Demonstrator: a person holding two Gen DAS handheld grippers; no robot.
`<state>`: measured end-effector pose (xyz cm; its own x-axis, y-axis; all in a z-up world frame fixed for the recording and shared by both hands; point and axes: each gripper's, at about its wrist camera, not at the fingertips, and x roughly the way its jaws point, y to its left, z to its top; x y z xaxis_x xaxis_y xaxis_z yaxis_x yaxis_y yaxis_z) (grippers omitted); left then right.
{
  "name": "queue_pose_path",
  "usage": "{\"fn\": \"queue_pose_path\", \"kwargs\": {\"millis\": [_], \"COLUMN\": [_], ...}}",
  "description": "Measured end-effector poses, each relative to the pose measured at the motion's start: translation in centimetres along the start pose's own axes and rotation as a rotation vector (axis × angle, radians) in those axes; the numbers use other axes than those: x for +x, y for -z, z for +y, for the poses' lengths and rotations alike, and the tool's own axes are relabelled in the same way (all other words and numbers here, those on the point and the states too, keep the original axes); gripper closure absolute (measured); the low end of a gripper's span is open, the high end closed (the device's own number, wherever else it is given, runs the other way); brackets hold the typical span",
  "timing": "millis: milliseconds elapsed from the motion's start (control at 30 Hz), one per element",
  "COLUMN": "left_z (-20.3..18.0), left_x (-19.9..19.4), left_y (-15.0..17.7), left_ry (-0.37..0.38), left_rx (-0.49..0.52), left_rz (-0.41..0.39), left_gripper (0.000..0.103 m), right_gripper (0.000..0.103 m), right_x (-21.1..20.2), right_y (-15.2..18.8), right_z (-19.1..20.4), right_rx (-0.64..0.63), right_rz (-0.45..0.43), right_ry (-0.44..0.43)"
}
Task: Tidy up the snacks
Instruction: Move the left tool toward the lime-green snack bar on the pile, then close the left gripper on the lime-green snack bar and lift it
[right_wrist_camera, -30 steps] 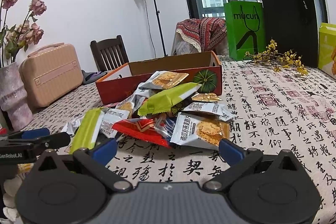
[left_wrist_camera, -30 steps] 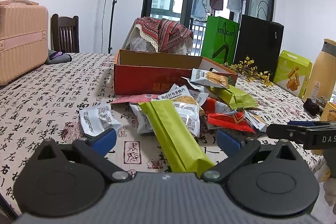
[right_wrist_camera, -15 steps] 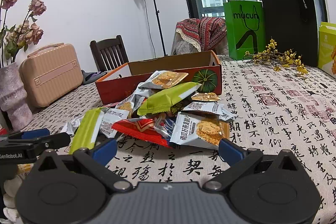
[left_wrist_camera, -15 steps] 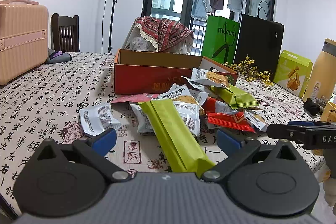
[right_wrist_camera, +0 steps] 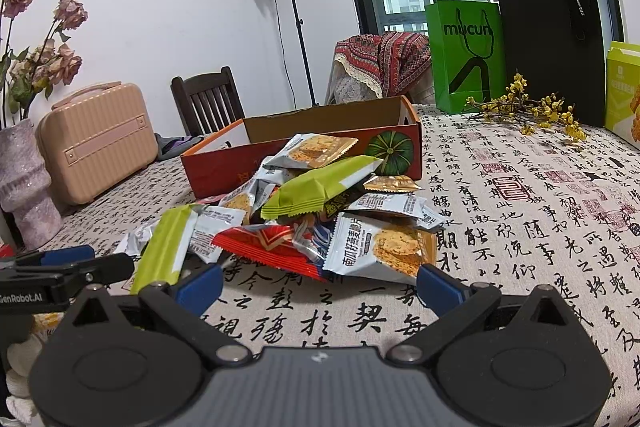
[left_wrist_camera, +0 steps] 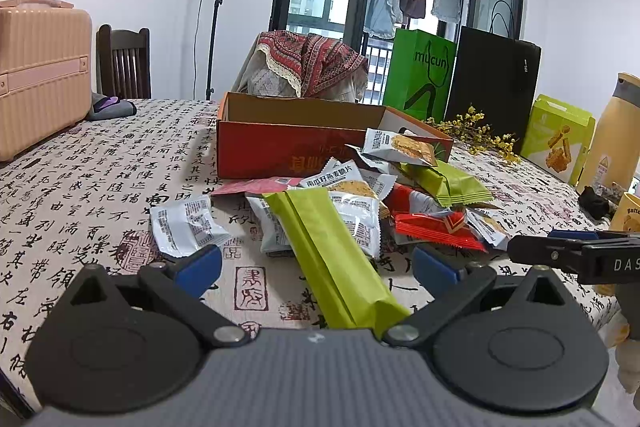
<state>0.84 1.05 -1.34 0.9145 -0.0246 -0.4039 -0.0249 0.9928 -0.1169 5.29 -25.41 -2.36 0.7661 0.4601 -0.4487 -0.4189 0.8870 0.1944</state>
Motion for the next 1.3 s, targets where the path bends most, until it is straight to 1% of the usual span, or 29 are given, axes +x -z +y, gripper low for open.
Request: {"fn": "queue_pose_path", "kwargs": {"millis": [467, 700, 900, 1067, 1133, 1167, 1233, 1300], "left_z": [-0.1, -0.1, -1.1, -2.1, -2.3, -2.3, -2.6, -2.7], "left_x": [0.2, 1.4, 3.1, 4.5, 4.9, 5.2, 5.5, 5.9], "left_y": [0.3, 0.0, -0.5, -1.1, -1.3, -1.4, -1.3, -1.2], "left_ry": [-0.001, -0.028, -0.089, -0.103, -0.087, -0.074, -0.066, -0.064], "left_rx": [0.003, -0.013, 0.024, 0.038, 0.026, 0.016, 0.017, 0.009], "left_rz": [0.010, 0.050, 0.082, 0.108, 0.122, 0.130, 0.148, 0.173], "left_gripper": [0.000, 0.000, 0.000, 0.000, 0.000, 0.002, 0.009, 0.020], "right_gripper": [0.000, 0.000, 0.000, 0.000, 0.000, 0.000, 0.000, 0.000], "right_x": [0.0, 0.0, 0.2, 0.1, 0.2, 0.2, 0.2, 0.3], "right_y": [0.0, 0.2, 0.2, 0.2, 0.2, 0.2, 0.3, 0.3], "right_z": [-0.1, -0.7, -1.1, -1.4, -1.5, -1.6, -1.8, -2.0], "right_rx": [0.002, 0.017, 0.035, 0.038, 0.041, 0.043, 0.049, 0.056], "right_rz": [0.000, -0.003, -0.002, 0.001, 0.002, 0.002, 0.003, 0.004], "right_ry": [0.001, 0.008, 0.016, 0.022, 0.026, 0.028, 0.032, 0.033]}}
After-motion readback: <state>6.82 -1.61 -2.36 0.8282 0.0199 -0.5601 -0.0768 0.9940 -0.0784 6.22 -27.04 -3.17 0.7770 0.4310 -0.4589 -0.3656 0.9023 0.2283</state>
